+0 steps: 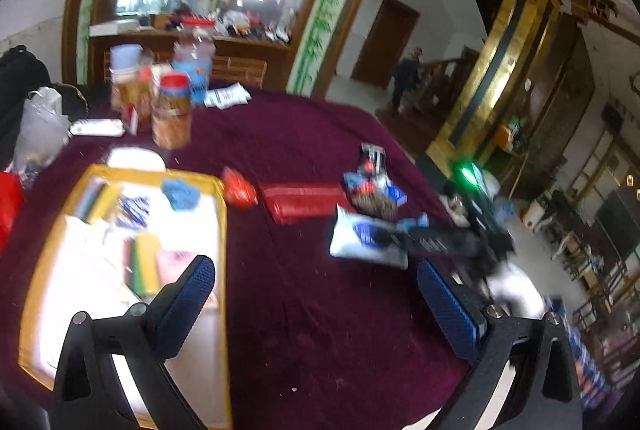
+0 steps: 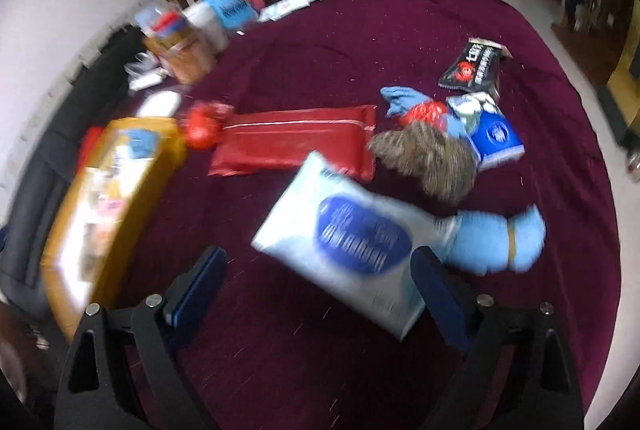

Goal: Organize soft objects
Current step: 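Move both tools back over the remaining items on the tablecloth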

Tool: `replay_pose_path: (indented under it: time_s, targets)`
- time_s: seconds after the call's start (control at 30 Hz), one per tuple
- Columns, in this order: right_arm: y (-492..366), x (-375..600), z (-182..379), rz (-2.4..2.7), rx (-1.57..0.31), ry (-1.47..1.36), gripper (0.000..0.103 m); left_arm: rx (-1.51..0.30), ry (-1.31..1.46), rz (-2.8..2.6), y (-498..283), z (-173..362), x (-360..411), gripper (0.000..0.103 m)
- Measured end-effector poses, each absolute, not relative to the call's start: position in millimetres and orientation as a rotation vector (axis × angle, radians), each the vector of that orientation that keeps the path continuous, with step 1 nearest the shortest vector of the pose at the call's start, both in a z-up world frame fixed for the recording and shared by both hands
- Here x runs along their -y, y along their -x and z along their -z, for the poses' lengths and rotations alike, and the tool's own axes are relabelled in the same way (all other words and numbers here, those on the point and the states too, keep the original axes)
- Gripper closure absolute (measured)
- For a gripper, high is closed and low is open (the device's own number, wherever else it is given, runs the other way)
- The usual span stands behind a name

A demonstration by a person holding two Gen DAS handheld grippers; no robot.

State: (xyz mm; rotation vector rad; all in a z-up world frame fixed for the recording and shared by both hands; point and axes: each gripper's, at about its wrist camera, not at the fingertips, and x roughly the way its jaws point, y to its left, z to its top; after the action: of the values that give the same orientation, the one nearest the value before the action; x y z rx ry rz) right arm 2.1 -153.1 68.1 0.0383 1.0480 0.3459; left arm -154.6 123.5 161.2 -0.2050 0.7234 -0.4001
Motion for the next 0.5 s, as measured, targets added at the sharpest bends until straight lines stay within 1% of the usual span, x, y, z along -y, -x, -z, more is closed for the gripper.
replay_pose_path:
  time_s: [0.13,0.2,0.27,0.33,0.37,0.43,0.5]
  targets:
    - [-31,154,-44,-0.321,-1.1,-0.02,0.01,-0.779,0.201,0.413,151,-139,-115,0.001]
    - [-41,155,-28,-0.331,-1.157,-0.04,0.01,-0.81,0.217,0.426,150,-132,-114,0.001]
    - [-42,156,-26,-0.324,-1.157,-0.058,0.009,-0.826,0.212,0.421,146,-127,-112,0.001]
    - [-39,158,-30,-0.354,-1.178,-0.128,0.007,-0.835,0.211,0.425,142,-124,-112,0.001]
    - [-33,159,-32,-0.418,-1.189,-0.206,0.005,-0.836,0.206,0.429,139,-122,-110,0.001]
    - [-24,158,-31,-0.524,-1.217,-0.32,0.004,-0.839,0.199,0.428,134,-119,-108,0.001]
    - [-11,153,-20,-0.672,-1.311,-0.476,0.004,-0.857,0.202,0.439,129,-113,-102,0.001]
